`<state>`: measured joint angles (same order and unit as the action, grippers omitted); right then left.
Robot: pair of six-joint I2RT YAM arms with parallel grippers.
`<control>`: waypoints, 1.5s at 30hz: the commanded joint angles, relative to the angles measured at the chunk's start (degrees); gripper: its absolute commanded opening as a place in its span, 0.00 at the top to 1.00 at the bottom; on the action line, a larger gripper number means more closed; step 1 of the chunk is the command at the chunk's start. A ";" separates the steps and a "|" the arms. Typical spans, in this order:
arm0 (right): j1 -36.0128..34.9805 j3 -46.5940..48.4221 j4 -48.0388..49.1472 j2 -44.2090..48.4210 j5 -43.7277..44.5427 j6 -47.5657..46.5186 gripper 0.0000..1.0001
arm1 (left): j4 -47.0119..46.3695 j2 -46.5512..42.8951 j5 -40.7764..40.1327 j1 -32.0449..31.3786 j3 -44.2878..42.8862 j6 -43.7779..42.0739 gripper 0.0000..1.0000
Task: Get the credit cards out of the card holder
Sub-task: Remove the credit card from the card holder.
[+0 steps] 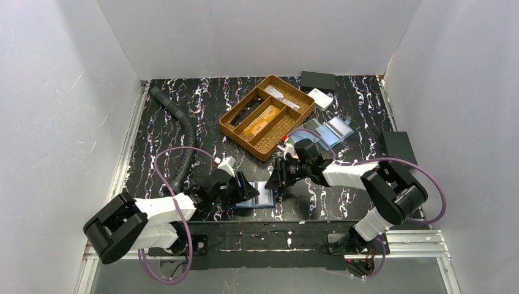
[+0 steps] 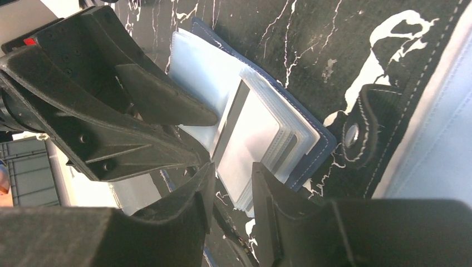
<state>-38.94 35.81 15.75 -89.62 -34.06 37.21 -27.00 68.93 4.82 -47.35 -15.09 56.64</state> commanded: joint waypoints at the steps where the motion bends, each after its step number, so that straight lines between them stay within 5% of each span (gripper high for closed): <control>1: -0.76 -0.04 3.06 -0.46 -0.35 0.55 0.63 | -0.49 0.13 -1.77 0.18 -0.29 0.05 0.57; 26: -1.18 1.05 2.04 -4.82 0.53 1.78 0.65 | -2.25 3.93 -1.66 0.27 0.51 2.34 0.56; 32: -1.23 1.46 2.62 -5.69 0.14 1.99 0.79 | -3.09 5.46 -2.19 0.28 1.46 4.45 0.56; 45: -1.18 1.04 6.18 -6.20 -2.14 5.03 0.86 | -4.95 7.45 -1.84 0.63 1.86 6.13 0.61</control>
<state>-39.44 35.97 18.55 -94.45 -34.72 40.73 -33.01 74.70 4.10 -46.83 -14.39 62.81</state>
